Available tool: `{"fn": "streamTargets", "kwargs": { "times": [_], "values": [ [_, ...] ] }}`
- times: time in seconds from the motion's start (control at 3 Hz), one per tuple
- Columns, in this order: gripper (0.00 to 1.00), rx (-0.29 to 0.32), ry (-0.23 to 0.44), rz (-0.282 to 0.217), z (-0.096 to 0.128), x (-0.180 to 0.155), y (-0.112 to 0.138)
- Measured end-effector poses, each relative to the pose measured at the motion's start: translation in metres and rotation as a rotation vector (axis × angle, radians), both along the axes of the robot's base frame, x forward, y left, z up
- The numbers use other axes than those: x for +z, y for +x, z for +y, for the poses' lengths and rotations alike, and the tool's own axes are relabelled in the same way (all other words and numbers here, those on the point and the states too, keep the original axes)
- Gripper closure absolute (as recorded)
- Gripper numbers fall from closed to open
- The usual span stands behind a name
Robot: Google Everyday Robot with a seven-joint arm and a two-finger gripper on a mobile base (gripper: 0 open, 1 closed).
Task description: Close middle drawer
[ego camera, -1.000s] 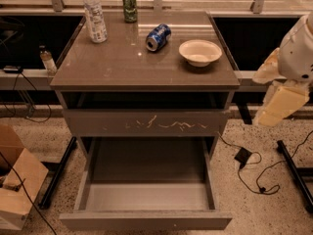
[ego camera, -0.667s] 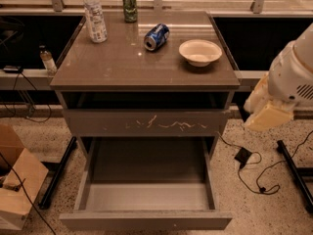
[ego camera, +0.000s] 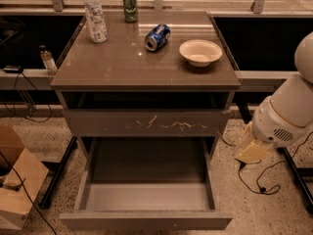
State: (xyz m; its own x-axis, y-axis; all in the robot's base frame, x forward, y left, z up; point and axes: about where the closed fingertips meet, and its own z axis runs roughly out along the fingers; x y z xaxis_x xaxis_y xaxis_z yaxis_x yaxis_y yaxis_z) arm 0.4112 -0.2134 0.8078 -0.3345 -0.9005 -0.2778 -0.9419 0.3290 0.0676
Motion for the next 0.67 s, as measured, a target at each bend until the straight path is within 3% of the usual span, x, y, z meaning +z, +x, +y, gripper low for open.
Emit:
{"fn": "streamTargets", "kwargs": {
  "times": [0.67],
  "values": [
    [1.0,0.005,0.027,0.057,0.007,-0.027,-0.001]
  ]
}}
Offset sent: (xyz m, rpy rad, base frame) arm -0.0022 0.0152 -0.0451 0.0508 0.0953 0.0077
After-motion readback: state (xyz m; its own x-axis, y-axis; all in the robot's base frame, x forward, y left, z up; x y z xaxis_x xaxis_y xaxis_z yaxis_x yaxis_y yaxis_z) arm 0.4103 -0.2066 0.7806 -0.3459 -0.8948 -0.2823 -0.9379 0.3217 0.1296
